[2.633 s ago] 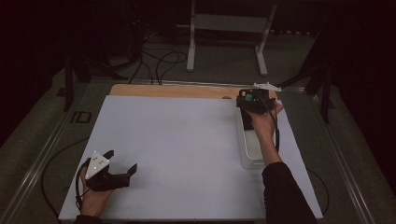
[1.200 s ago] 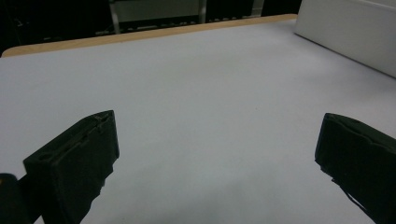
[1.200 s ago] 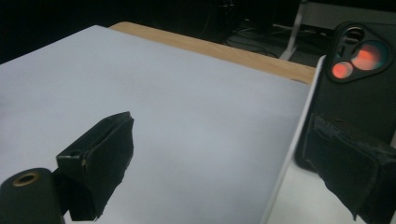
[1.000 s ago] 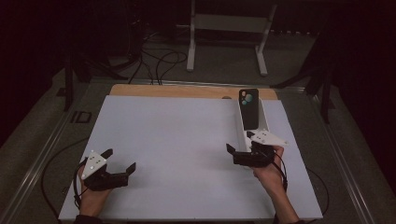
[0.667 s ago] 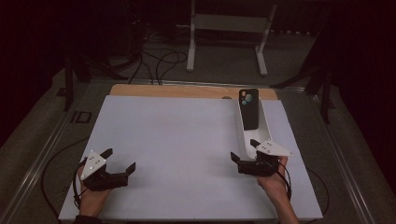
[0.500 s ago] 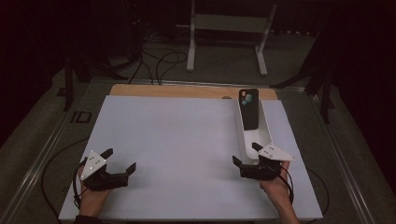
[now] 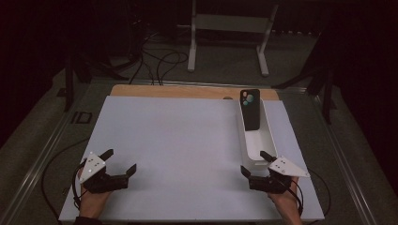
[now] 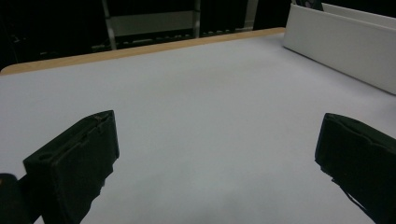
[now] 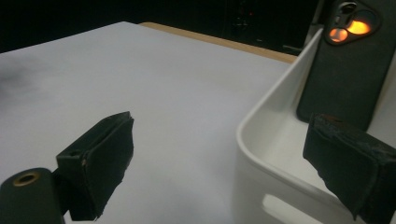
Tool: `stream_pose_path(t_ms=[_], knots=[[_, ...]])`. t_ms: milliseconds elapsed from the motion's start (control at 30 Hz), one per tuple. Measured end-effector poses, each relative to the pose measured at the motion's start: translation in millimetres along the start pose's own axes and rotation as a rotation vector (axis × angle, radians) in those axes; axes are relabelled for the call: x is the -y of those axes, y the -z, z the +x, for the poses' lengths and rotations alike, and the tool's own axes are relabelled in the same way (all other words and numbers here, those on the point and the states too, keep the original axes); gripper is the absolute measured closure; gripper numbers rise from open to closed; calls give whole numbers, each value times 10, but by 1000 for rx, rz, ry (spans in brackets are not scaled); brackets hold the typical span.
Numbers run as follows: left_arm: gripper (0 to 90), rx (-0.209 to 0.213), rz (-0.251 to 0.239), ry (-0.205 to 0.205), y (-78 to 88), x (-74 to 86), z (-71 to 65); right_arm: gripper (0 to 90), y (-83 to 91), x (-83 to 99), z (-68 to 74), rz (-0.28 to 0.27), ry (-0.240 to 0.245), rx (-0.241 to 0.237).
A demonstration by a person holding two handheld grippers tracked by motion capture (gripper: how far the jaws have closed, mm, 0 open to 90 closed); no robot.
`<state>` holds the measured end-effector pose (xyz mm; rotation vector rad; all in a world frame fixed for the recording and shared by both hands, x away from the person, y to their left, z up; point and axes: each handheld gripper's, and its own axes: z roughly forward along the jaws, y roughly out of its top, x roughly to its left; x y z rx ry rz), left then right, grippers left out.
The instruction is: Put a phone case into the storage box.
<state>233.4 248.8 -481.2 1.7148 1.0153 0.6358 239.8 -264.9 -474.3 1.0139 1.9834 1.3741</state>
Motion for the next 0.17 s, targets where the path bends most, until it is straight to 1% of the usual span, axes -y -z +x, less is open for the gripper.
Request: stream_pose_path(t_ms=[67,167], knots=[[2,0,3,-3,-4,0,-4,84,5,14,-18,-2,-9,1],[2,-1,6,-5,-8,1,-3,84,-9,23,-22,2,-7,-2]])
